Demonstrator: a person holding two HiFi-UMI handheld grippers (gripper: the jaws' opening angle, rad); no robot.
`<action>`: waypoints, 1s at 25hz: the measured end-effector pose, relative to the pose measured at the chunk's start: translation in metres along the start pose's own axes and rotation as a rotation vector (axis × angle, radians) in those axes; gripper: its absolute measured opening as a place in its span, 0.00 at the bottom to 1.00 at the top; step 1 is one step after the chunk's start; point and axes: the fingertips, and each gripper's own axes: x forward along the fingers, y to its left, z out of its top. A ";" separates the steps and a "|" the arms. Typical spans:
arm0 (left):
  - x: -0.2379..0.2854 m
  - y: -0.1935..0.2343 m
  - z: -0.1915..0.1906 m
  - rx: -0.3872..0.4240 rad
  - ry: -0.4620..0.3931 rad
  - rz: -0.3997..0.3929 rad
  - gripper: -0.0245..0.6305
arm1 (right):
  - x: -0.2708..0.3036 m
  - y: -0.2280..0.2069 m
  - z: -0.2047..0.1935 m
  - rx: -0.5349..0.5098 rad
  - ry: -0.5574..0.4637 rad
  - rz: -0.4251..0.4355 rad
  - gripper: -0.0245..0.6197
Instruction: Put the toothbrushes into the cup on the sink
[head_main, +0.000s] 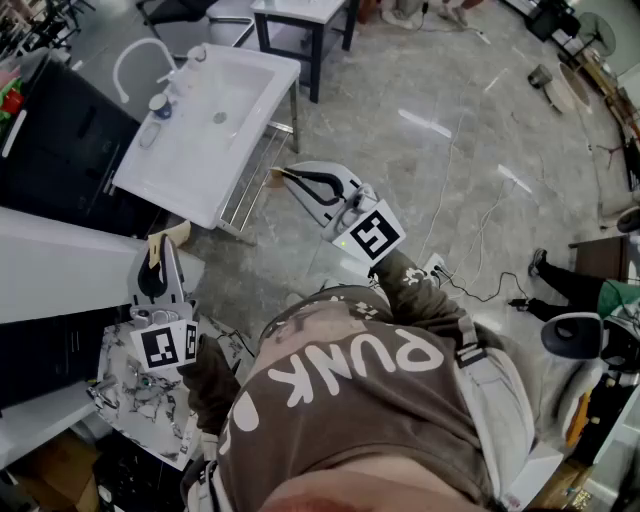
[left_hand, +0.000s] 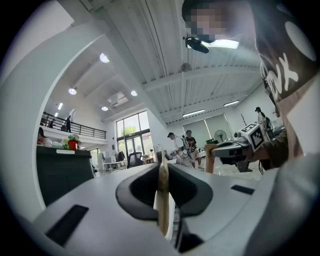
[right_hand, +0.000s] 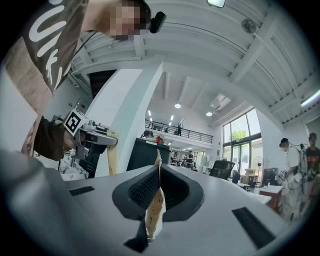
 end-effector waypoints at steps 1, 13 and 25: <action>0.000 -0.001 0.000 0.000 0.000 0.001 0.10 | -0.001 -0.001 0.000 0.000 -0.003 0.000 0.06; 0.008 -0.013 0.002 0.003 0.004 0.001 0.10 | -0.011 -0.015 -0.006 0.039 -0.008 -0.011 0.06; 0.030 -0.042 0.014 0.031 0.008 0.007 0.10 | -0.032 -0.042 -0.010 0.036 -0.028 0.002 0.06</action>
